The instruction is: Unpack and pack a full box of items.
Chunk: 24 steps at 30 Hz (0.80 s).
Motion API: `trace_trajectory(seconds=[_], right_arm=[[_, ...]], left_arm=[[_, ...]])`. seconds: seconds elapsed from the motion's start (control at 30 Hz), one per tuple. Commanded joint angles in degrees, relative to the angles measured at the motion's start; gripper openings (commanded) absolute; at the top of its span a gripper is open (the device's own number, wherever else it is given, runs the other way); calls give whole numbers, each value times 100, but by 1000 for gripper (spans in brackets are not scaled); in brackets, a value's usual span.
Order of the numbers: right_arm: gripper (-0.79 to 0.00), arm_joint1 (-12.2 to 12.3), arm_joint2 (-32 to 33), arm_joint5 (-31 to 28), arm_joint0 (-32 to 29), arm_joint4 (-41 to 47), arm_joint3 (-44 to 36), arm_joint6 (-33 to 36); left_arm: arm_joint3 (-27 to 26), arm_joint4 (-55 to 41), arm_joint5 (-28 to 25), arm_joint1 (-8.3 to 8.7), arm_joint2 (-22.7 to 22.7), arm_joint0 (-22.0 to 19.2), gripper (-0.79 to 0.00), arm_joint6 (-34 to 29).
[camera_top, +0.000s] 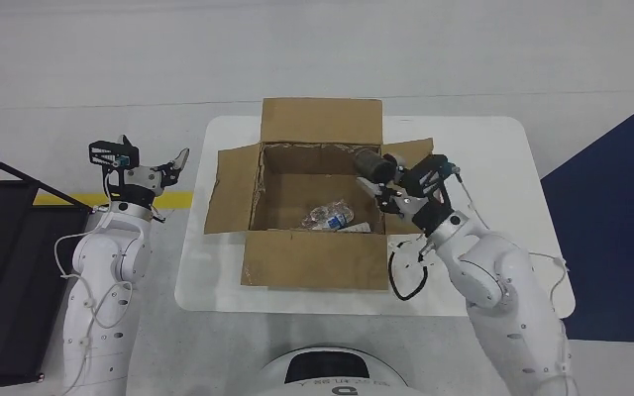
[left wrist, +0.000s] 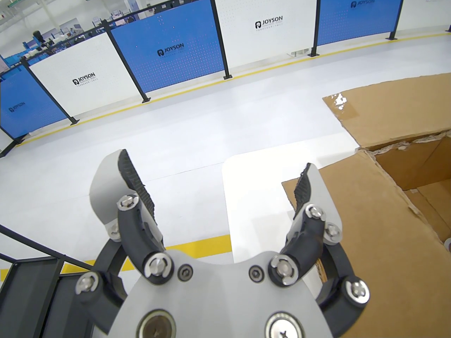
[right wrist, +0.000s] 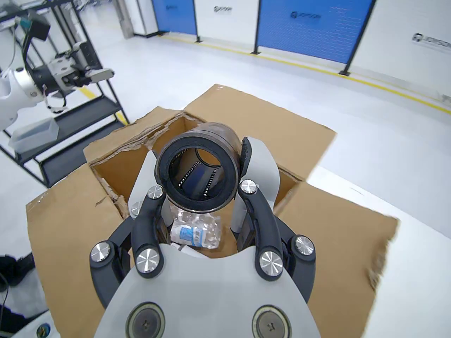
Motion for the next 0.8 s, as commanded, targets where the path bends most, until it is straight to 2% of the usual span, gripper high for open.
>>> trace_trajectory(seconds=[0.0, 0.2, 0.37, 0.53, 0.67, 0.77], right_arm=[[-785, 14, 415, 44, -411, 189, -128, -285], [-785, 8, 1383, 346, -1229, 1007, -95, -941], [-785, -3, 1925, 343, -1491, 1863, 449, -1064], [-785, -7, 2218, 441, -1525, 2708, 965, -695], [-785, 15, 2333, 514, -1331, 3468, 1497, 34], [-785, 46, 2341, 785, -1059, 3715, 1849, 649]], left_arm=[[0, 0, 0, 0, 0, 0, 0, 0], [0, 0, 0, 0, 0, 0, 0, 0], [0, 0, 0, 0, 0, 0, 0, 0], [0, 0, 0, 0, 0, 0, 0, 0], [0, 0, 0, 0, 0, 0, 0, 0], [0, 0, 0, 0, 0, 0, 0, 0]])
